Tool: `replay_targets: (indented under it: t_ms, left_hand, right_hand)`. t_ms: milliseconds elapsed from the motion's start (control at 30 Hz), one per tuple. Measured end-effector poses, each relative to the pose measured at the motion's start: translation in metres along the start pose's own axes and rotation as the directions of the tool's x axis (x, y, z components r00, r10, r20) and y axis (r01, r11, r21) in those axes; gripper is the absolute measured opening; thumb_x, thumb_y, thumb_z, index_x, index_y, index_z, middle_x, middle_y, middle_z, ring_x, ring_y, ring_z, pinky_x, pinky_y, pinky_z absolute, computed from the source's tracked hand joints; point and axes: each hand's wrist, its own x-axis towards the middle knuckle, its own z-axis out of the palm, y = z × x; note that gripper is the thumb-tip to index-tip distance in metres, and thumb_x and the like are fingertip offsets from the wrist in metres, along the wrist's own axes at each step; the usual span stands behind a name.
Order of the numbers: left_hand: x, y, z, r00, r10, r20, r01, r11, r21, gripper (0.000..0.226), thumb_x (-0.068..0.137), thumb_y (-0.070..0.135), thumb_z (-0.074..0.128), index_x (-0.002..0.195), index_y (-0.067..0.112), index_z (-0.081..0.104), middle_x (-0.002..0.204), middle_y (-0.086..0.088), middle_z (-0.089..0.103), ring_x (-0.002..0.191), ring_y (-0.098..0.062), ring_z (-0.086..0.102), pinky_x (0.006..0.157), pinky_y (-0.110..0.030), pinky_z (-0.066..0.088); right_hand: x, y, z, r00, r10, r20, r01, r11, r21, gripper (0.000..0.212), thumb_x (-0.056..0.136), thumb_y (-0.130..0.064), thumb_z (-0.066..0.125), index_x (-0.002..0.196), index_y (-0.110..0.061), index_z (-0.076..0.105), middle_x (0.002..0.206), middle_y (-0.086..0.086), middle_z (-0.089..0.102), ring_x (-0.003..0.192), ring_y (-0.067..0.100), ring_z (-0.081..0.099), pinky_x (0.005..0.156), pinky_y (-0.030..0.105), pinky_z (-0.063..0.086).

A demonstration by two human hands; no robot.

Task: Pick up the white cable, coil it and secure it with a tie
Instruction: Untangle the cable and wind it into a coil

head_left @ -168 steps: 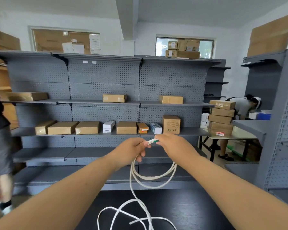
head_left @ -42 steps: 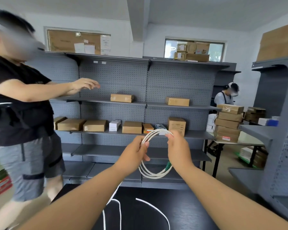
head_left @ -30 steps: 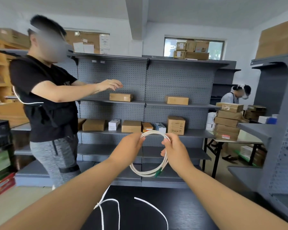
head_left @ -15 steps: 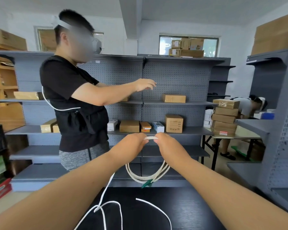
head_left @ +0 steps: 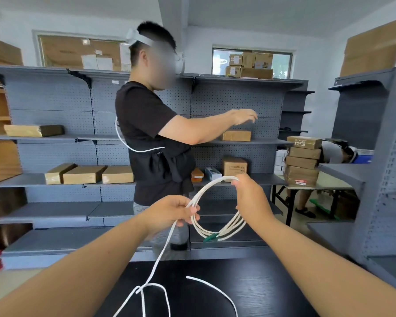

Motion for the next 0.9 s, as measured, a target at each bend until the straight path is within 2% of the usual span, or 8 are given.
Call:
replay_targets:
  t_ms: [133,200,267,367,467,600,733,900]
  left_hand:
    - [0.006,-0.005,0.006,0.998,0.043,-0.050,-0.047,0.995,-0.086,0.015,0.093,0.027,0.053,0.094,0.014,0.061,0.092,0.002,0.073,0.090,-0.012,0.063,0.075,-0.019,0.050]
    - [0.009,-0.007,0.010,0.989,0.080,-0.124,-0.095,0.989,-0.116,0.014,0.095,0.023,0.049,0.093,0.014,0.059,0.083,0.004,0.071,0.087,-0.015,0.065,0.077,-0.026,0.054]
    - [0.011,-0.007,0.013,0.958,0.157,-0.241,-0.160,0.987,0.007,0.017,0.097,0.022,0.045,0.088,0.015,0.058,0.074,0.002,0.067,0.077,-0.017,0.065,0.078,-0.034,0.057]
    - [0.013,-0.004,0.012,0.892,0.312,-0.326,-0.198,0.920,0.339,0.022,0.098,0.023,0.041,0.081,0.026,0.054,0.073,0.000,0.062,0.073,-0.022,0.063,0.073,-0.037,0.054]
    - [0.016,0.001,0.012,0.860,0.400,-0.315,-0.191,0.827,0.529,0.020,0.098,0.023,0.040,0.083,0.024,0.054,0.074,0.003,0.057,0.072,-0.017,0.060,0.069,-0.032,0.050]
    - [0.019,0.008,0.010,0.852,0.442,-0.281,-0.192,0.763,0.617,0.018,0.097,0.021,0.041,0.083,0.020,0.052,0.069,0.008,0.053,0.061,-0.001,0.053,0.058,-0.013,0.038]
    - [0.015,0.019,0.009,0.891,0.391,-0.229,-0.210,0.804,0.556,0.024,0.098,0.020,0.041,0.077,0.028,0.049,0.068,0.008,0.052,0.064,-0.012,0.064,0.065,-0.032,0.053]
    - [0.012,0.030,0.016,0.896,0.422,-0.140,-0.220,0.693,0.687,0.027,0.098,0.020,0.040,0.071,0.026,0.040,0.064,0.008,0.050,0.070,-0.023,0.062,0.068,-0.033,0.046]
  right_hand:
    - [0.000,-0.001,0.004,0.994,0.052,-0.097,-0.040,0.991,0.125,0.014,0.096,-0.019,0.035,0.089,-0.022,0.047,0.071,-0.001,0.048,0.058,0.017,0.052,0.051,0.033,0.050]
    - [0.000,0.001,0.007,0.992,0.070,-0.109,-0.056,0.991,0.125,0.013,0.095,-0.013,0.037,0.091,-0.019,0.048,0.071,0.000,0.048,0.058,0.015,0.052,0.044,0.022,0.045]
    - [-0.002,0.003,0.010,0.990,0.080,-0.117,-0.065,0.990,0.128,0.014,0.095,-0.009,0.036,0.093,-0.015,0.048,0.069,0.000,0.048,0.058,0.014,0.053,0.037,0.011,0.036]
    - [-0.008,0.006,0.012,0.984,0.133,-0.119,-0.100,0.963,0.251,0.018,0.098,-0.016,0.032,0.088,-0.017,0.047,0.066,0.001,0.049,0.055,0.017,0.055,0.038,0.007,0.035]
    - [-0.012,0.010,0.013,0.985,0.143,-0.096,-0.113,0.956,0.271,0.022,0.099,-0.021,0.029,0.086,-0.019,0.047,0.067,0.001,0.050,0.055,0.016,0.053,0.040,0.011,0.036]
    - [-0.015,0.018,0.008,0.993,0.099,-0.060,-0.088,0.981,0.170,0.020,0.099,-0.023,0.030,0.089,-0.017,0.047,0.073,-0.004,0.053,0.063,0.015,0.053,0.052,0.022,0.039]
    - [-0.014,0.021,-0.001,0.998,0.061,-0.005,-0.060,0.993,0.101,0.019,0.099,-0.026,0.032,0.094,-0.016,0.048,0.085,0.001,0.059,0.072,0.019,0.056,0.060,0.027,0.044]
    - [-0.017,0.011,-0.014,0.991,-0.083,0.109,0.092,0.993,-0.079,0.022,0.098,-0.027,0.036,0.115,-0.018,0.048,0.093,-0.003,0.054,0.080,0.017,0.054,0.072,0.032,0.044]
